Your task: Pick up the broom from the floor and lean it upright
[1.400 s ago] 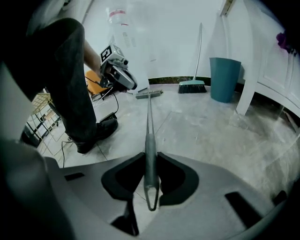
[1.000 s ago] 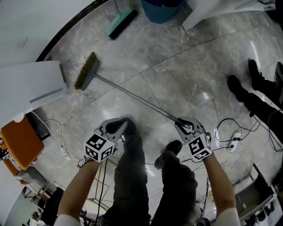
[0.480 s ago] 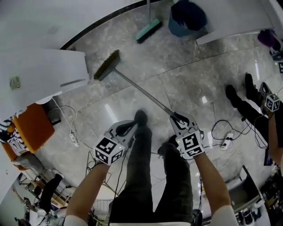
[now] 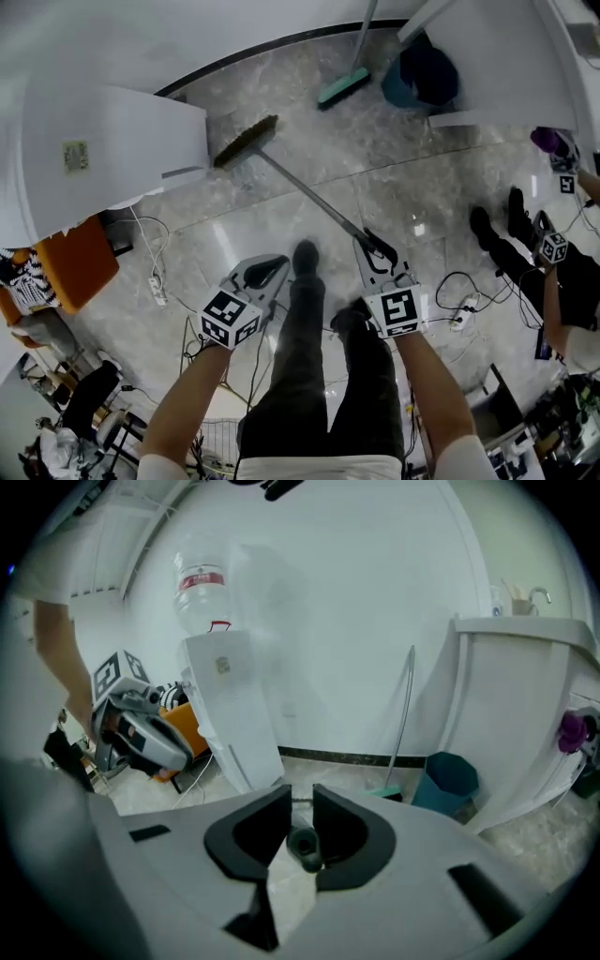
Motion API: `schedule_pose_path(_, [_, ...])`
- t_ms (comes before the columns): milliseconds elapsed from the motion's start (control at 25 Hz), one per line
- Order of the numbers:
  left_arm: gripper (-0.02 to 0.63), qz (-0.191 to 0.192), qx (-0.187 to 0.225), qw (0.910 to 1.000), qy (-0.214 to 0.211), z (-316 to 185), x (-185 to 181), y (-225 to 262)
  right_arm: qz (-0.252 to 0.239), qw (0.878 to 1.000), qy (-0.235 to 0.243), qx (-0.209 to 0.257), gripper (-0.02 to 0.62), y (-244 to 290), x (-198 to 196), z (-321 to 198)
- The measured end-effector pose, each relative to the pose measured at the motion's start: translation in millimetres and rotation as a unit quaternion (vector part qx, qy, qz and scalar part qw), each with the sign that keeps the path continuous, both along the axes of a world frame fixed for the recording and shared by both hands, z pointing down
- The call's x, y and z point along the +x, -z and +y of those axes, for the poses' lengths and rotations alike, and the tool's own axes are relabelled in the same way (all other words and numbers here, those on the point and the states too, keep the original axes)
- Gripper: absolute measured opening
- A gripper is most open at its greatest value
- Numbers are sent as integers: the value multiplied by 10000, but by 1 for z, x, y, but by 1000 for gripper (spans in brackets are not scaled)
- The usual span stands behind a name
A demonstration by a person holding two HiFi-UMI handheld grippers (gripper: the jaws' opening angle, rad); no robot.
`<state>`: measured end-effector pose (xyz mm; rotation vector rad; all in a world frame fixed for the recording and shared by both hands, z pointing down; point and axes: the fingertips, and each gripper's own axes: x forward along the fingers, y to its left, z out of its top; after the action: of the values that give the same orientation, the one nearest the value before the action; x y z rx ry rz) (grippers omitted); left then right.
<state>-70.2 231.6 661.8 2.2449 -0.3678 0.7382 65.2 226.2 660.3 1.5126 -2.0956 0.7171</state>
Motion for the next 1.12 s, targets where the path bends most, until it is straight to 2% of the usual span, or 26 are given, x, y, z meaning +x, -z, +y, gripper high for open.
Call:
schedule_pose_path(200, [12, 91, 43, 9998, 145, -27, -14, 16, -42, 9987, -258, 441, 69, 33, -9, -49])
schedule_pose_path(400, [12, 190, 73, 9996, 200, -43, -20, 31, -55, 9982, -295, 522, 57, 47, -21, -81])
schedule_pose_path(640, [12, 325, 135, 9990, 261, -56, -7, 47, -155, 9962, -450, 726, 31, 48, -32, -108])
schedule_pose_path(960, [11, 251, 22, 9968, 757, -78, -5, 43, -635, 9882, -727, 1186, 6, 66, -24, -172])
schedule_pose_path(1000, [12, 225, -5, 9962, 836, -81, -6, 42, -641, 9871, -713, 1284, 21, 71, -27, -182])
schedule_pose_path(1040, [12, 193, -25, 9956, 913, -83, -7, 41, -621, 9861, -676, 1386, 71, 75, -30, -192])
schedule_pose_path(1120, [12, 130, 0, 9938, 1102, -90, -8, 36, -651, 9854, -531, 1481, 86, 79, -39, -209])
